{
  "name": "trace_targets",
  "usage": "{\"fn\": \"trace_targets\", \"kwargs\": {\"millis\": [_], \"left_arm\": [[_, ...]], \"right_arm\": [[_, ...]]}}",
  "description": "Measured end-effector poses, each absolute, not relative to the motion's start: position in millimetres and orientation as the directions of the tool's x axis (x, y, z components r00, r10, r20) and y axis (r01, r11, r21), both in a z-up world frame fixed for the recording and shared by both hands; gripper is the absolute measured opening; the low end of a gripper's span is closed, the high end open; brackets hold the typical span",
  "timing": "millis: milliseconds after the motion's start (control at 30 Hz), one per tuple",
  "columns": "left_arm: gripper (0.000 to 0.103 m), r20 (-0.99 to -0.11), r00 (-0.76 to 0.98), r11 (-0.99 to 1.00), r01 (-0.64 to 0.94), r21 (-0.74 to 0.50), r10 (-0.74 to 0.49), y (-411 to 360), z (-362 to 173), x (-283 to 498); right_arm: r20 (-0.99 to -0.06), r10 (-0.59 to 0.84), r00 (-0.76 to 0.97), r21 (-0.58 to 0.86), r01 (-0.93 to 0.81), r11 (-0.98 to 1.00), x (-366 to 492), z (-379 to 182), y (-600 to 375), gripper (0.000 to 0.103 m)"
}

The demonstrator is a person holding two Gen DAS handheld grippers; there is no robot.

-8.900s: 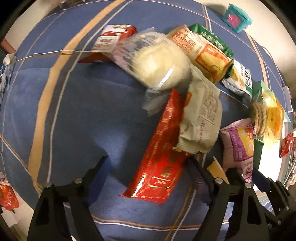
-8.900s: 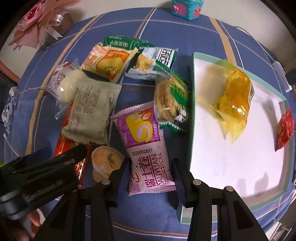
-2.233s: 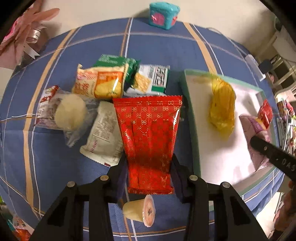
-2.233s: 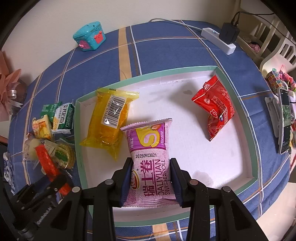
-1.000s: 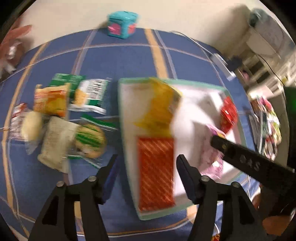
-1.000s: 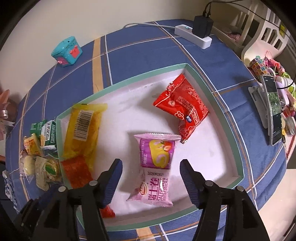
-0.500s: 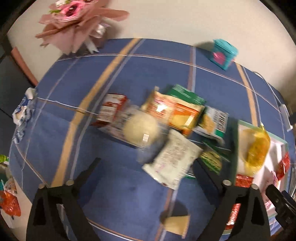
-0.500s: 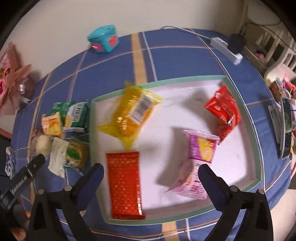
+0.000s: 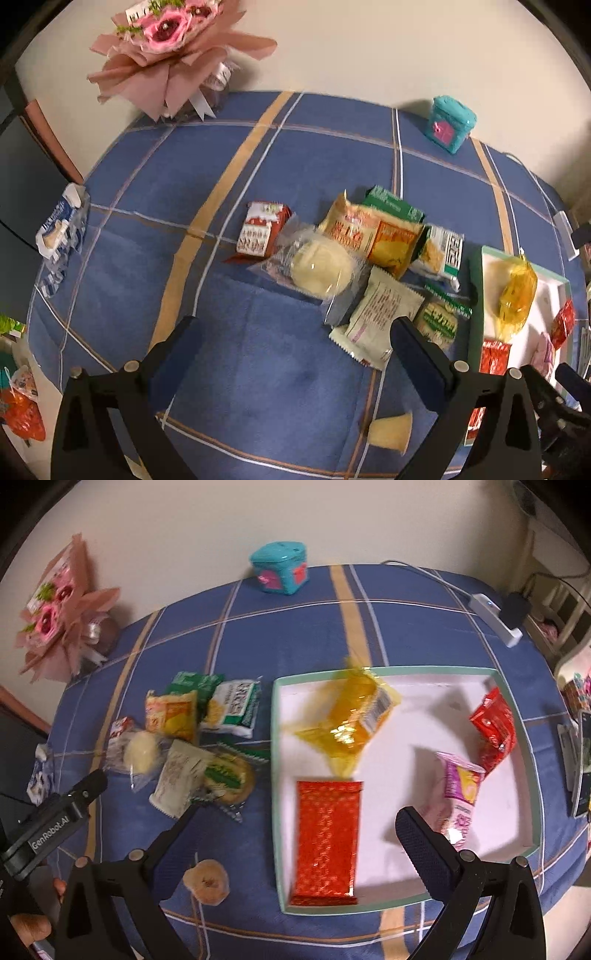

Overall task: Organize snacks
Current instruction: 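Move both open tools back over the snack pile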

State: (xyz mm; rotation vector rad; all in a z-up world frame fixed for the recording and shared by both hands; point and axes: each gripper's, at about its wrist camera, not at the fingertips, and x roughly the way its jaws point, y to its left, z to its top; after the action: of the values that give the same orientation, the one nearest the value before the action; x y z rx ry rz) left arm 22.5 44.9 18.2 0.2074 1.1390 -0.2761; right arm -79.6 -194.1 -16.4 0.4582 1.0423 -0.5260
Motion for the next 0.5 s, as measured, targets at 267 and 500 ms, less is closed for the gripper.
{"fn": "trace_targets", "kwargs": {"millis": [267,500], "left_arm": [[0.102,-0.958,0.283,0.937,0.345,0.060,-0.043,47,-23,21],[0.102,-0.976,0.219,0.954,0.296,0.053,-0.013,71,-47,17]], "right_arm": [[-0.930,-0.106,0.351,0.103,0.529,0.842,-57,-43,-159,0.103],[-0.955,-0.081,0.284,0.069,0.480,0.874,-48,-66,-133,0.103]]}}
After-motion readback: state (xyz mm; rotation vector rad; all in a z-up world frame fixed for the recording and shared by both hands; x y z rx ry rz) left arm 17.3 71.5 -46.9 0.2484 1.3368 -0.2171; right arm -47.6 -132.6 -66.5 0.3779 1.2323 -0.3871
